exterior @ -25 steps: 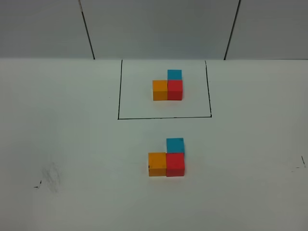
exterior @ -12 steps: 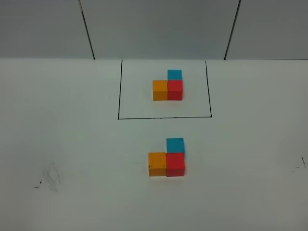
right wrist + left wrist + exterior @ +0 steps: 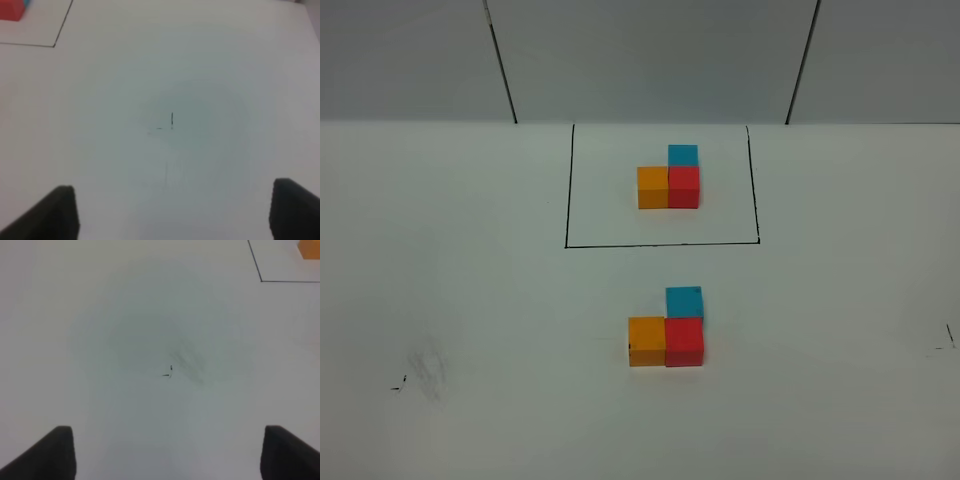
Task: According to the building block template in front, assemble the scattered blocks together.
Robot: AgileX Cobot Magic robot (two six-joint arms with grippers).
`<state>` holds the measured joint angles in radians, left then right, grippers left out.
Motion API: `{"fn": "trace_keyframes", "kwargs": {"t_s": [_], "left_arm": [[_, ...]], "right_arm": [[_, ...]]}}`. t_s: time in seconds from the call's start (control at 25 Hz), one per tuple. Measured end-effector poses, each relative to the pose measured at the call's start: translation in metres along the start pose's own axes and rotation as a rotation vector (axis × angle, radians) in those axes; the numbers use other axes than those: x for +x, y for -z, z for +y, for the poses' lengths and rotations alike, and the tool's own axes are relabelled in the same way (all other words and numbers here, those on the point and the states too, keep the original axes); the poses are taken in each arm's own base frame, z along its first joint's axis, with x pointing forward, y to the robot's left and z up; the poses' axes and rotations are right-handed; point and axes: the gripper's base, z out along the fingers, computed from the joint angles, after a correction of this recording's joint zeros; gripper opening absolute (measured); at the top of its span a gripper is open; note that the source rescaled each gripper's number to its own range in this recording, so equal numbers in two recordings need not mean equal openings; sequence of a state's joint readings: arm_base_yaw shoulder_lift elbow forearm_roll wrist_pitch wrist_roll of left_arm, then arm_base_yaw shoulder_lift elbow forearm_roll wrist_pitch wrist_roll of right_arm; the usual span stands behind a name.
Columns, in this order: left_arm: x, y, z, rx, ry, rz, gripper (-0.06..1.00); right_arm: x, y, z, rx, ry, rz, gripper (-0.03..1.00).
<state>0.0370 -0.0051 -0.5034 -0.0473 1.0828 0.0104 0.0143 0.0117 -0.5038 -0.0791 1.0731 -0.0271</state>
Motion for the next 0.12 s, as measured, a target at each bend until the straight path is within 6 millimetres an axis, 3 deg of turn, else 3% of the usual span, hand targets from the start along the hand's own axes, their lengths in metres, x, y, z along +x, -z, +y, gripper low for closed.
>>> {"fn": "trace_keyframes", "kwargs": {"t_s": [0.12], "left_arm": [[0.0000, 0.0000, 0.0000, 0.000, 0.000, 0.000, 0.64]], "right_arm": [[0.0000, 0.0000, 0.0000, 0.000, 0.000, 0.000, 0.54]]}}
